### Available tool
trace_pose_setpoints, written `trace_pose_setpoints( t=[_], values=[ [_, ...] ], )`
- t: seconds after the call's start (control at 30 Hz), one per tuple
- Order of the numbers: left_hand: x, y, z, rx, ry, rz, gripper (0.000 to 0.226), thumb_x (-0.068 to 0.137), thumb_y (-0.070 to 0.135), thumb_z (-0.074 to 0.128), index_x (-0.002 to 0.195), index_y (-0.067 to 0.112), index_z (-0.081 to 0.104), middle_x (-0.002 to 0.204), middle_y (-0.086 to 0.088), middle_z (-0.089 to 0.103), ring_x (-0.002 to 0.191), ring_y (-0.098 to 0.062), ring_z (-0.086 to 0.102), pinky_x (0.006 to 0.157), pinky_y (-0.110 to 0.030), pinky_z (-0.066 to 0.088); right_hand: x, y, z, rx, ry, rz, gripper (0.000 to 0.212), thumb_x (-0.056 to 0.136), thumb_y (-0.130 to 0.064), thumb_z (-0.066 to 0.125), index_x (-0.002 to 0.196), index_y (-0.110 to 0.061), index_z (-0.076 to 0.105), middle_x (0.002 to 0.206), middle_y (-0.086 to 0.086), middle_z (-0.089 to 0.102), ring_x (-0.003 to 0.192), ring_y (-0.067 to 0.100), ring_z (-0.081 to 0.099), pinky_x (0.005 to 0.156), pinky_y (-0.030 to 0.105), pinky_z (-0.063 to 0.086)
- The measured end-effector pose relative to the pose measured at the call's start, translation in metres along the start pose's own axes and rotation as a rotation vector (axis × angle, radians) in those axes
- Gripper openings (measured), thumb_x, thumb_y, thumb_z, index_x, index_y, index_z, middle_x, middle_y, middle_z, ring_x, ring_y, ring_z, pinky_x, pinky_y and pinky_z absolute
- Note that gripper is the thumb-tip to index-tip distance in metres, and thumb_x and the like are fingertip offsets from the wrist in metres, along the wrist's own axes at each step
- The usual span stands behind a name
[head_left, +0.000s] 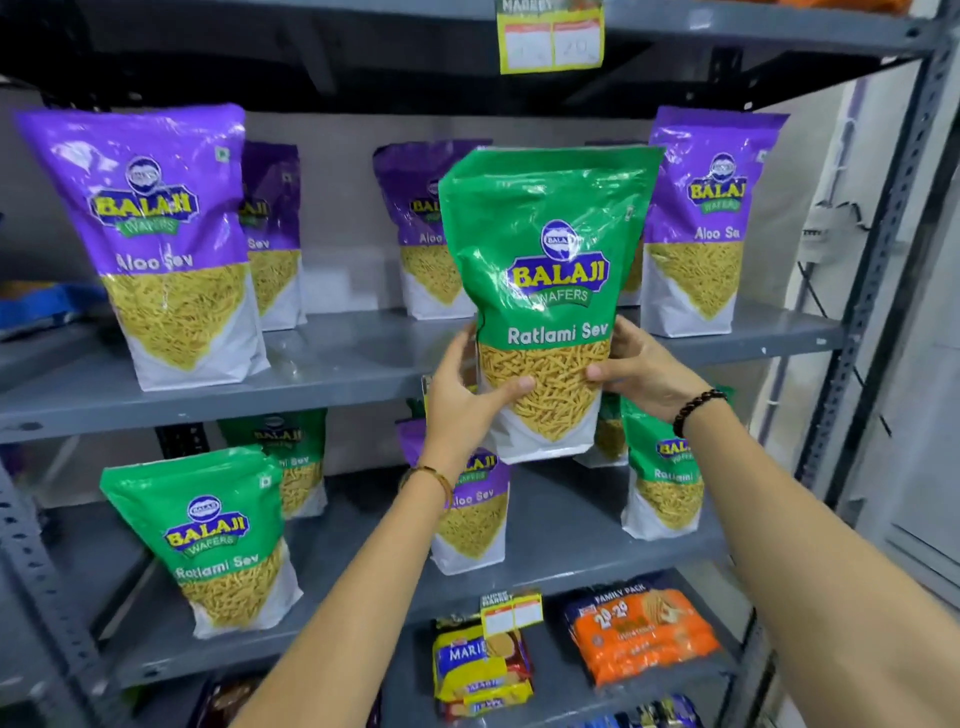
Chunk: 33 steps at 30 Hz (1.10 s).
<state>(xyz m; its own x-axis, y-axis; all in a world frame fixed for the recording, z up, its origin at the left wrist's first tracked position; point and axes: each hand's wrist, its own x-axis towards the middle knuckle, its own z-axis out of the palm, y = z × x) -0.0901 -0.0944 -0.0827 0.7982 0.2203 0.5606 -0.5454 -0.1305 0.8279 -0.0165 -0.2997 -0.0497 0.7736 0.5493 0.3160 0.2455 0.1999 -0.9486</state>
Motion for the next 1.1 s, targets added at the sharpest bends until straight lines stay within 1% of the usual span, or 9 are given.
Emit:
trace_pose_setpoints(
  t=[0.17,0.27,0.4,0.5,0.63,0.73,0.93,1.0,1.1],
  values=[
    [-0.038,-0.053,0.029,0.032,-0.043,-0.165,0.088,0.048,0.046,0.085,0.126,0.040,0.045,0.136,0.002,0.053,0.125,-0.017,0.050,0.104,-0.048,0.044,-0.035,0.052,-0.031,0.001,0.037,0.174,0.094,0.039,-0.015,0.090,0.125,-0.016,0.050,0.115,0.006,0.065,0.100,0.023,0.065,0.080,0.035,0.057],
    [-0.054,-0.091,0.045,0.044,-0.069,-0.279,0.093,0.043,0.049,0.086,0.125,0.042,0.044,0.135,0.001,0.053,0.124,-0.018,0.050,0.103,-0.050,0.044,-0.054,0.085,-0.043,0.000,0.116,0.261,0.069,0.062,0.007,0.074,0.124,-0.014,0.051,0.112,0.005,0.064,0.101,0.025,0.062,0.075,0.029,0.057],
    [-0.070,-0.129,0.066,0.071,-0.084,-0.403,0.080,0.049,0.024,0.087,0.115,0.037,0.046,0.125,0.000,0.057,0.118,-0.019,0.053,0.103,-0.047,0.044,-0.071,0.127,-0.054,-0.042,0.197,0.376,0.053,0.069,0.019,0.062,0.112,-0.012,0.053,0.116,0.013,0.060,0.104,0.025,0.060,0.070,0.025,0.057],
    [-0.074,-0.155,0.078,0.080,-0.104,-0.492,0.071,0.058,0.000,0.081,0.112,0.026,0.044,0.112,0.002,0.059,0.111,-0.019,0.056,0.099,-0.041,0.047,-0.073,0.155,-0.066,-0.058,0.259,0.443,0.049,0.071,0.017,0.062,0.105,-0.017,0.053,0.101,-0.002,0.063,0.100,0.021,0.058,0.068,0.020,0.054],
    [-0.068,-0.188,0.087,0.146,-0.083,-0.553,0.073,0.055,-0.002,0.081,0.114,0.024,0.047,0.116,-0.004,0.062,0.112,-0.022,0.058,0.098,-0.047,0.049,-0.062,0.193,-0.081,-0.080,0.317,0.470,0.048,0.069,0.014,0.065,0.107,-0.014,0.059,0.102,-0.003,0.066,0.096,0.012,0.061,0.080,0.028,0.055],
    [-0.056,-0.204,0.092,0.186,-0.060,-0.562,0.074,0.055,-0.007,0.079,0.119,0.013,0.046,0.113,-0.001,0.060,0.107,-0.017,0.056,0.097,-0.045,0.049,-0.049,0.209,-0.083,-0.082,0.360,0.438,0.056,0.068,0.016,0.066,0.119,-0.004,0.056,0.117,0.013,0.063,0.103,0.023,0.061,0.091,0.038,0.051],
    [-0.034,-0.223,0.091,0.241,-0.064,-0.573,0.075,0.059,-0.008,0.077,0.122,0.012,0.041,0.121,-0.005,0.058,0.112,-0.019,0.052,0.098,-0.037,0.046,-0.025,0.231,-0.079,-0.124,0.377,0.374,0.057,0.070,0.018,0.061,0.123,-0.002,0.052,0.122,0.012,0.060,0.103,0.018,0.058,0.071,0.011,0.053],
    [-0.032,-0.230,0.090,0.273,-0.059,-0.576,0.076,0.059,-0.007,0.077,0.123,0.012,0.040,0.125,-0.010,0.058,0.115,-0.023,0.053,0.100,-0.040,0.046,-0.021,0.237,-0.076,-0.120,0.400,0.372,0.057,0.072,0.019,0.059,0.125,-0.001,0.049,0.124,0.011,0.058,0.106,0.020,0.056,0.078,0.015,0.054],
    [-0.034,-0.240,0.086,0.319,-0.050,-0.599,0.076,0.061,-0.004,0.078,0.124,0.012,0.039,0.126,-0.013,0.058,0.117,-0.027,0.053,0.101,-0.046,0.046,-0.020,0.248,-0.074,-0.119,0.480,0.381,0.059,0.076,0.017,0.056,0.131,0.000,0.045,0.134,0.016,0.052,0.118,0.024,0.051,0.102,0.039,0.044]
  ],
)
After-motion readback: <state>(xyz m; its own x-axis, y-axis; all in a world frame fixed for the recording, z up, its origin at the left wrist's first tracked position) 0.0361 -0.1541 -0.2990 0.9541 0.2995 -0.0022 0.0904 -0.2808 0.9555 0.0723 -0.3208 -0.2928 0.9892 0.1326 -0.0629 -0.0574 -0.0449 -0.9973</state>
